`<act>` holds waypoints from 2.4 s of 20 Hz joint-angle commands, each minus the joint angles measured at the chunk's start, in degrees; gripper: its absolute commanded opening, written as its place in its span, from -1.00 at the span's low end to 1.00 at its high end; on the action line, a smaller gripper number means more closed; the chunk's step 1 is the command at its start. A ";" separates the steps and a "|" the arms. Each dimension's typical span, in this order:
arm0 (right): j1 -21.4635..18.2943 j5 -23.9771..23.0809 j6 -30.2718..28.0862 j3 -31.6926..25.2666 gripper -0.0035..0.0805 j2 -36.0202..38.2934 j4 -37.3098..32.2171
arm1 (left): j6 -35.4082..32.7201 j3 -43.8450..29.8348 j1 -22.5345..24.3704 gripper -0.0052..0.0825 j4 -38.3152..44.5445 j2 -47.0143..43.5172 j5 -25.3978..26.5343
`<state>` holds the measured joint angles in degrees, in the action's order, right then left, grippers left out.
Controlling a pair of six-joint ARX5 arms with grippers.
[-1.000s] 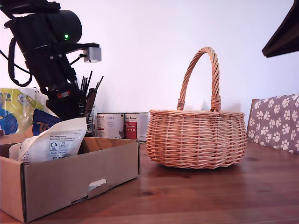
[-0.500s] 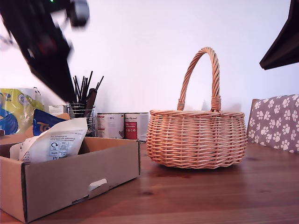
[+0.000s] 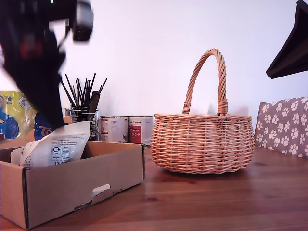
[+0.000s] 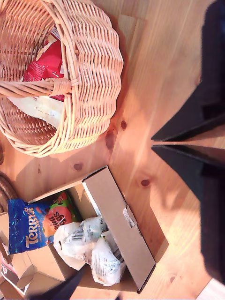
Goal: Move the bags of Easter eggs from the cardboard box on the left into the woven basket on the right side.
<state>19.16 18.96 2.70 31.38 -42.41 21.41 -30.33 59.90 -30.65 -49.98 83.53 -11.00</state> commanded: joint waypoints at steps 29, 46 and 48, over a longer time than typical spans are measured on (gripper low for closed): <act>-0.15 -0.02 -0.35 -1.42 -0.93 -0.17 0.74 | 0.07 -6.21 6.27 -0.77 11.58 8.00 -1.44; -0.15 -0.07 -0.35 -1.42 -0.93 -0.17 0.85 | 4.35 1.16 4.63 -0.78 33.35 -3.39 -11.67; -0.15 -0.07 -0.35 -1.42 -0.93 -0.17 1.14 | 6.03 1.16 2.58 -0.78 42.05 -1.95 -13.42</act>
<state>19.16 18.94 2.70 31.38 -42.61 22.59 -25.06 61.52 -27.31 -11.16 80.44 -23.62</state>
